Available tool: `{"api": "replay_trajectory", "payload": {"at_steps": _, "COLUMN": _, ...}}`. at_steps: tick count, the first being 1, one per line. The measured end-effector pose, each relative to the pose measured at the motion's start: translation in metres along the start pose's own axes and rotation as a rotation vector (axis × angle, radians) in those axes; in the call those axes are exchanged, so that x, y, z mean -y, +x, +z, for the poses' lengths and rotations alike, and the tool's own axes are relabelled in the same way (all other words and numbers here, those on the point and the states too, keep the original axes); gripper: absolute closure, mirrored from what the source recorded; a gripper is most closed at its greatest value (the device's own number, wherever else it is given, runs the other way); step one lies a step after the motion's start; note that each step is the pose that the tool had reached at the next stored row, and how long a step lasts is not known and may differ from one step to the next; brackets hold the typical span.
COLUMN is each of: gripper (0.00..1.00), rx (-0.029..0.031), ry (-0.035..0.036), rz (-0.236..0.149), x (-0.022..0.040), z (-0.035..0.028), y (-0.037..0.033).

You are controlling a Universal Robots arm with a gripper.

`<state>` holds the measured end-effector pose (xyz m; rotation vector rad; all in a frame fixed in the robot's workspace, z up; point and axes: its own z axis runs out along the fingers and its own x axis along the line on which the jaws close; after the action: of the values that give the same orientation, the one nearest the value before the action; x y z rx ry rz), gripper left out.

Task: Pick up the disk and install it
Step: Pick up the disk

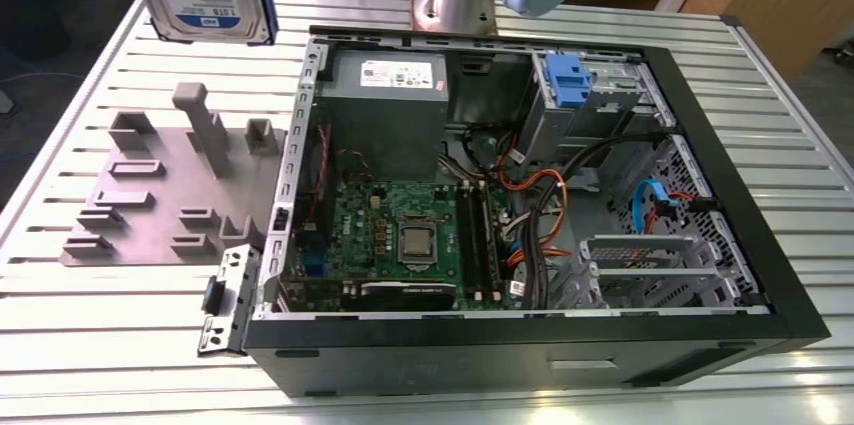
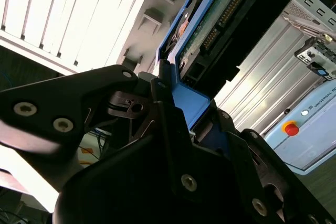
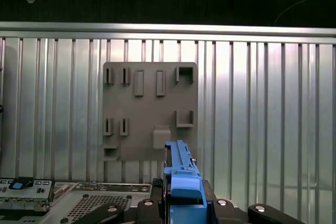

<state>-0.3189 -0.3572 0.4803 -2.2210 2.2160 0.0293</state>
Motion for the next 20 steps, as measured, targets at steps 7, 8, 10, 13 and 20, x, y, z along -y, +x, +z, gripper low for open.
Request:
{"api": "replay_trajectory", "payload": {"at_steps": 7, "gripper": 0.64, "rx": 0.0001, "ry": 0.0, "rz": 0.0, "x": 0.0083, "z": -0.0001, "y": 0.0}}
{"api": "replay_trajectory", "payload": {"at_steps": 8, "gripper": 0.64, "rx": 0.0001, "ry": 0.0, "rz": 0.0, "x": 0.0093, "z": -0.0001, "y": 0.0}}
{"api": "replay_trajectory", "payload": {"at_steps": 10, "gripper": 0.64, "rx": 0.0001, "ry": 0.0, "rz": 0.0, "x": 0.0117, "z": -0.0001, "y": 0.0}}
{"api": "replay_trajectory", "payload": {"at_steps": 13, "gripper": 0.64, "rx": 0.0, "ry": 0.0, "rz": 0.0, "x": 0.0149, "z": -0.0002, "y": 0.0}}
{"api": "replay_trajectory", "payload": {"at_steps": 20, "gripper": 0.64, "rx": 0.0, "ry": 0.0, "rz": 0.0, "x": 0.0199, "z": -0.0002, "y": 0.0007}}
